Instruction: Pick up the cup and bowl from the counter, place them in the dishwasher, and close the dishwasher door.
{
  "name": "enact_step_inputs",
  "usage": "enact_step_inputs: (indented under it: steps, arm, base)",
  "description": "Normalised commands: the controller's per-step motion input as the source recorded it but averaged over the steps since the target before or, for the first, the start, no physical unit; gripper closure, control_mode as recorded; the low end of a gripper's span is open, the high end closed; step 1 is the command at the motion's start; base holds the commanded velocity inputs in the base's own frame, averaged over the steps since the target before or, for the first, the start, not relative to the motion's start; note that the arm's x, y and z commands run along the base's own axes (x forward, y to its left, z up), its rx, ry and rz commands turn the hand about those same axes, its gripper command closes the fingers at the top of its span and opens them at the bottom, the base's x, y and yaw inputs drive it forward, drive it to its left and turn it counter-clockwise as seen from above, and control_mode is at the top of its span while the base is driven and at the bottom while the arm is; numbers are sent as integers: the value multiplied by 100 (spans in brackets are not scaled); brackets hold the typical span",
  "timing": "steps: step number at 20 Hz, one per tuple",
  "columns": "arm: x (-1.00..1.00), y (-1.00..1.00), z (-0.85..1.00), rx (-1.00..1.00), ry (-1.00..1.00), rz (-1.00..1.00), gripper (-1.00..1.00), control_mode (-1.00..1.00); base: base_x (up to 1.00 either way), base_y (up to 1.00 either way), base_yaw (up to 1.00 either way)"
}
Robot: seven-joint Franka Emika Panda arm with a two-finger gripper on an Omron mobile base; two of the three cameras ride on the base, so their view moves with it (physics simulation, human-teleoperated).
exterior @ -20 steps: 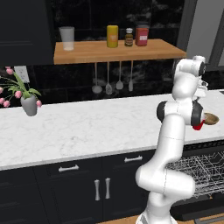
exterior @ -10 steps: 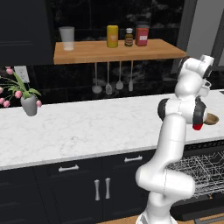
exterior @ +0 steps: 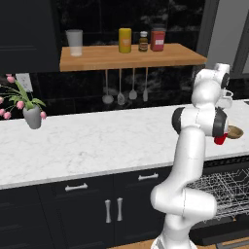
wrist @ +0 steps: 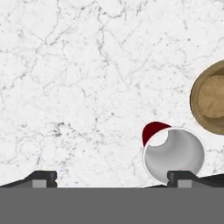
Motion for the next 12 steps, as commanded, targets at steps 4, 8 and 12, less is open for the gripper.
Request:
enact_step_inputs:
  steps: [4,8,12]
  arm:
    - [-24,-4,-23,0,0,12,-100,-100]
    - [-39,-4,-9,0,3,12,-100,-100]
    - [-40,-2,-23,-5,6,12,-100,-100]
  base:
    - [0,0,0]
    - [0,0,0]
    - [0,0,0]
